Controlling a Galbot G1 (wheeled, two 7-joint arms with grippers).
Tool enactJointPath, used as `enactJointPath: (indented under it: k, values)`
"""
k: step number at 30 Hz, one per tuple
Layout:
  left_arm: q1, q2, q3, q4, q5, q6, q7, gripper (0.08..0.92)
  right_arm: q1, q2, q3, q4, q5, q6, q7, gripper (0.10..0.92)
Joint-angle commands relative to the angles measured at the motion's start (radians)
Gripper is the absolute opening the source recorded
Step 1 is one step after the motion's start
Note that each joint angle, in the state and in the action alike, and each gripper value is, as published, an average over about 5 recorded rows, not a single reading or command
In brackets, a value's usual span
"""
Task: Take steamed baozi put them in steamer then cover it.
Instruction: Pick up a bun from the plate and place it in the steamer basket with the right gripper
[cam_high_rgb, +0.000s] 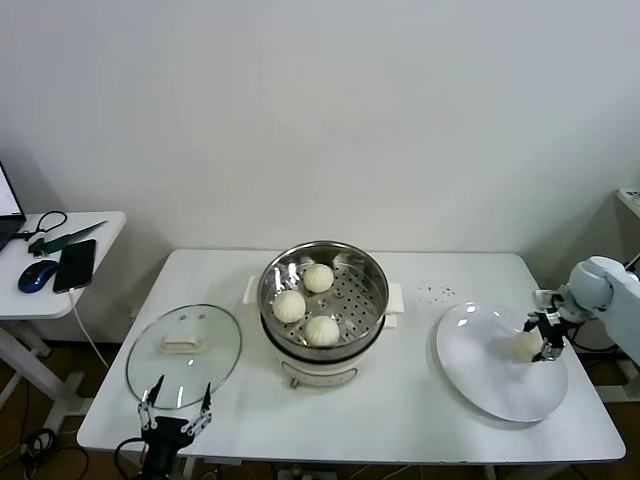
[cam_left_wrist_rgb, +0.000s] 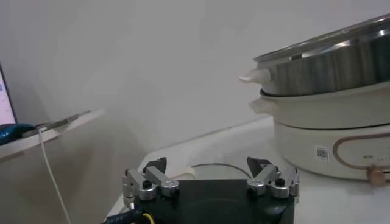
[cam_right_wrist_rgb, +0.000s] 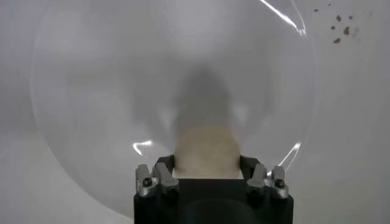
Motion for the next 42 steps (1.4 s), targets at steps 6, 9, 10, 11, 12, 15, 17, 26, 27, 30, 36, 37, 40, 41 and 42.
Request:
enactJointPath:
  k: [6,9,10,11,12,15,17,26,27,30,36,37,40,41,42]
  values:
    - [-0.004,-0.001,0.014,-0.003,0.0,-0.004,0.0,0.823,0.602,0.07,-0.551,0.067,0.46,-0.091,0.021,0.7]
    - [-0.007,0.002,0.018,-0.003,-0.002,-0.007,0.0,0.823,0.772,0.154,-0.708,0.085,0.61,-0.118,0.027,0.703]
    - [-0.007,0.003,0.02,-0.004,-0.002,-0.007,0.0,0.823,0.815,0.187,-0.748,0.092,0.659,-0.127,0.031,0.704]
    - [-0.007,0.004,0.022,-0.006,-0.003,-0.007,0.001,0.823,0.851,0.216,-0.782,0.101,0.706,-0.136,0.035,0.704]
    - [-0.006,0.006,0.024,-0.009,-0.003,-0.007,0.001,0.823,0.879,0.243,-0.808,0.11,0.753,-0.147,0.041,0.704]
    - [-0.007,0.011,0.028,-0.017,-0.004,-0.007,0.001,0.823,0.934,0.326,-0.863,0.145,0.895,-0.186,0.063,0.704]
    - [-0.009,0.012,0.028,-0.022,-0.005,-0.007,0.002,0.823,0.953,0.379,-0.885,0.165,0.967,-0.203,0.076,0.704]
    - [-0.011,0.02,0.033,-0.047,-0.012,-0.007,0.002,0.823,0.983,0.619,-0.984,0.181,1.089,-0.223,0.099,0.704]
    - [-0.01,0.022,0.033,-0.048,-0.013,-0.007,0.002,0.823,0.979,0.639,-0.991,0.177,1.091,-0.224,0.101,0.704]
    - [-0.01,0.03,0.031,-0.046,-0.019,-0.01,0.002,0.823,0.954,0.693,-1.009,0.162,1.083,-0.227,0.108,0.704]
    - [-0.012,0.046,0.025,-0.041,-0.029,-0.011,0.001,0.823,0.868,0.747,-1.021,0.114,1.017,-0.233,0.118,0.708]
    - [-0.012,0.048,0.025,-0.041,-0.03,-0.011,0.001,0.823,0.854,0.751,-1.024,0.108,1.007,-0.234,0.119,0.71]
    - [-0.017,0.051,0.024,-0.041,-0.031,-0.008,0.002,0.823,0.817,0.759,-1.035,0.096,0.988,-0.236,0.126,0.712]
    - [-0.019,0.051,0.024,-0.04,-0.031,-0.007,0.002,0.823,0.806,0.76,-1.038,0.095,0.981,-0.237,0.127,0.712]
    - [-0.021,0.051,0.024,-0.04,-0.031,-0.005,0.002,0.823,0.798,0.76,-1.042,0.095,0.975,-0.237,0.129,0.712]
